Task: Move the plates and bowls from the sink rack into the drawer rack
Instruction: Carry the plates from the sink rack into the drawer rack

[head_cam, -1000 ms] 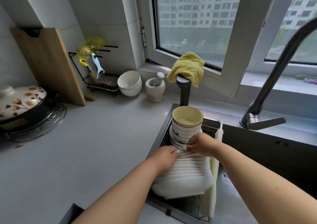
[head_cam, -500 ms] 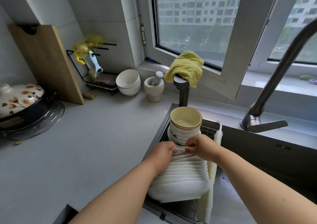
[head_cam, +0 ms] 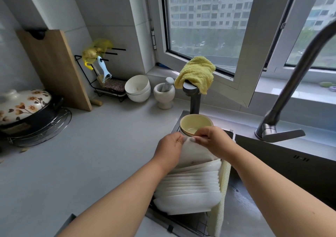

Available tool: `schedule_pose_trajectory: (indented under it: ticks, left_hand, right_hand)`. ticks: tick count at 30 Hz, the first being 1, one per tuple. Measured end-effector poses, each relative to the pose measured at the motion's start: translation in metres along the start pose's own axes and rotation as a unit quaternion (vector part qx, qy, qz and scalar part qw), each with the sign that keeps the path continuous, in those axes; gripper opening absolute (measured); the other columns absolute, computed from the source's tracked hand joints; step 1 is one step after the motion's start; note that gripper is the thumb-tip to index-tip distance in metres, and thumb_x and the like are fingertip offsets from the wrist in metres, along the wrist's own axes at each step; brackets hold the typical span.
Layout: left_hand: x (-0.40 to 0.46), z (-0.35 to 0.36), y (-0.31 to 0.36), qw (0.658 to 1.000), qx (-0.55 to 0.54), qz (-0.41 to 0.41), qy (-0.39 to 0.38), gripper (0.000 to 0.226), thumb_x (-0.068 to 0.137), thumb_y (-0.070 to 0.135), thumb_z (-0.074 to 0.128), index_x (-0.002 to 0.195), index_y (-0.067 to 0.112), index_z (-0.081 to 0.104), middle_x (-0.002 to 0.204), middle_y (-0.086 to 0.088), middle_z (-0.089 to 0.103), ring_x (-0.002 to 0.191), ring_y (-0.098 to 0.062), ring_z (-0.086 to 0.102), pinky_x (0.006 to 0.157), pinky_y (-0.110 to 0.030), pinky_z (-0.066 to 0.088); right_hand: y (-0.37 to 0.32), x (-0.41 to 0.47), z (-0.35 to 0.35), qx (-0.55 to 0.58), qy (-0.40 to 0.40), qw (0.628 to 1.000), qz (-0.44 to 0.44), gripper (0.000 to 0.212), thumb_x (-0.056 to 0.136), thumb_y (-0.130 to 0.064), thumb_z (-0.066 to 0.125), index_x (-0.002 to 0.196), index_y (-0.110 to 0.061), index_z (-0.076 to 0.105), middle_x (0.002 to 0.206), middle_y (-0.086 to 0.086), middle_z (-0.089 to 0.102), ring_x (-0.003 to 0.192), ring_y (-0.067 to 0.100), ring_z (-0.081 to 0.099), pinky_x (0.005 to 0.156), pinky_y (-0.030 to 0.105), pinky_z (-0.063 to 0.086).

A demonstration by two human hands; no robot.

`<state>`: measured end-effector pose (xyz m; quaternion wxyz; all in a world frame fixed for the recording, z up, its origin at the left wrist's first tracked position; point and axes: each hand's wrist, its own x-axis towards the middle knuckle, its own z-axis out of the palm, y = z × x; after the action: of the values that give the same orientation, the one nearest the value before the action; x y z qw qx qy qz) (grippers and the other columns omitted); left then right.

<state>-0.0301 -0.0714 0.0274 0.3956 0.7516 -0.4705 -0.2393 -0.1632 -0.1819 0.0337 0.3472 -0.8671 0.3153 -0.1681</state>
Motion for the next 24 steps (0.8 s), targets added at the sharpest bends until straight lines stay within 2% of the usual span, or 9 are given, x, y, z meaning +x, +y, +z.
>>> schedule_pose_trajectory:
  ticks: [3, 8, 11, 12, 14, 17, 19, 21, 24]
  left_hand:
    - [-0.007, -0.013, 0.014, 1.0, 0.001, 0.008, 0.024, 0.032, 0.1, 0.026, 0.048, 0.068, 0.022, 0.053, 0.066, 0.007, 0.051, 0.063, -0.008, 0.044, 0.054, -0.02, 0.034]
    - [-0.03, -0.047, 0.033, 0.995, 0.031, 0.041, 0.09, 0.035, 0.099, 0.026, 0.05, 0.064, 0.025, 0.052, 0.065, 0.01, 0.052, 0.062, -0.004, 0.045, 0.051, -0.014, 0.032]
    - [-0.051, -0.076, 0.04, 0.988, 0.017, 0.059, 0.143, 0.028, 0.099, 0.026, 0.05, 0.074, 0.016, 0.06, 0.066, 0.009, 0.053, 0.062, -0.003, 0.045, 0.052, -0.011, 0.033]
    - [-0.06, -0.085, 0.041, 0.985, 0.011, 0.068, 0.156, 0.027, 0.099, 0.026, 0.051, 0.076, 0.014, 0.061, 0.066, 0.01, 0.053, 0.062, -0.001, 0.045, 0.053, -0.01, 0.033]
    - [-0.082, -0.102, 0.041, 0.98, 0.002, 0.09, 0.18, 0.03, 0.098, 0.029, 0.051, 0.077, 0.011, 0.062, 0.064, 0.01, 0.052, 0.06, 0.0, 0.043, 0.053, -0.011, 0.033]
    - [-0.123, -0.122, 0.033, 0.966, -0.022, 0.102, 0.236, 0.05, 0.094, 0.043, 0.051, 0.072, -0.001, 0.059, 0.06, 0.005, 0.045, 0.057, -0.003, 0.036, 0.051, -0.015, 0.029]
    - [-0.154, -0.137, 0.027, 0.951, -0.086, 0.058, 0.292, 0.05, 0.094, 0.046, 0.049, 0.072, 0.004, 0.064, 0.061, 0.011, 0.056, 0.058, 0.001, 0.047, 0.055, -0.011, 0.034]
    - [-0.186, -0.152, 0.012, 0.919, -0.133, -0.017, 0.369, 0.043, 0.094, 0.048, 0.044, 0.084, 0.015, 0.07, 0.081, 0.018, 0.069, 0.079, 0.008, 0.06, 0.069, -0.004, 0.04]
    - [-0.241, -0.175, -0.024, 0.857, -0.206, -0.187, 0.433, 0.036, 0.098, 0.049, 0.041, 0.101, 0.019, 0.061, 0.107, 0.001, 0.064, 0.104, -0.017, 0.061, 0.09, -0.028, 0.05]
  right_hand:
    - [-0.016, -0.003, -0.008, 0.014, 0.022, 0.999, -0.026, 0.023, 0.086, -0.034, 0.066, 0.078, -0.012, 0.068, 0.068, 0.004, 0.063, 0.063, 0.014, 0.051, 0.057, 0.026, 0.037]
    - [-0.044, -0.014, -0.024, 0.077, 0.005, 0.994, -0.078, 0.017, 0.074, -0.036, 0.078, 0.078, -0.027, 0.064, 0.07, -0.013, 0.059, 0.063, 0.0, 0.054, 0.057, 0.012, 0.041]
    - [-0.06, -0.022, -0.027, 0.076, -0.027, 0.992, -0.093, 0.048, 0.059, -0.049, 0.081, 0.097, -0.024, 0.066, 0.092, -0.003, 0.067, 0.084, 0.017, 0.064, 0.072, 0.04, 0.055]
    - [-0.068, -0.025, -0.026, 0.069, -0.025, 0.992, -0.106, 0.046, 0.059, -0.046, 0.082, 0.096, -0.023, 0.066, 0.09, -0.002, 0.066, 0.083, 0.021, 0.063, 0.071, 0.043, 0.055]
    - [-0.086, -0.031, -0.022, 0.054, -0.01, 0.988, -0.146, 0.03, 0.065, -0.032, 0.084, 0.084, -0.027, 0.061, 0.079, -0.008, 0.061, 0.073, 0.013, 0.058, 0.06, 0.028, 0.049]
    - [-0.125, -0.046, -0.009, -0.013, 0.029, 0.972, -0.233, 0.035, 0.065, -0.025, 0.085, 0.071, -0.03, 0.051, 0.07, -0.014, 0.051, 0.071, 0.004, 0.049, 0.057, 0.013, 0.033]
    - [-0.15, -0.056, 0.006, -0.041, 0.03, 0.958, -0.282, 0.033, 0.062, -0.025, 0.086, 0.072, -0.024, 0.055, 0.07, -0.016, 0.05, 0.078, 0.005, 0.047, 0.063, 0.011, 0.032]
    - [-0.176, -0.068, 0.024, -0.063, 0.024, 0.937, -0.343, 0.032, 0.059, -0.025, 0.089, 0.073, -0.02, 0.06, 0.07, -0.017, 0.049, 0.073, 0.008, 0.042, 0.068, 0.018, 0.031]
    - [-0.214, -0.092, 0.056, -0.087, 0.014, 0.889, -0.45, 0.028, 0.06, -0.032, 0.084, 0.075, -0.019, 0.064, 0.073, -0.014, 0.056, 0.073, 0.007, 0.048, 0.075, 0.029, 0.031]
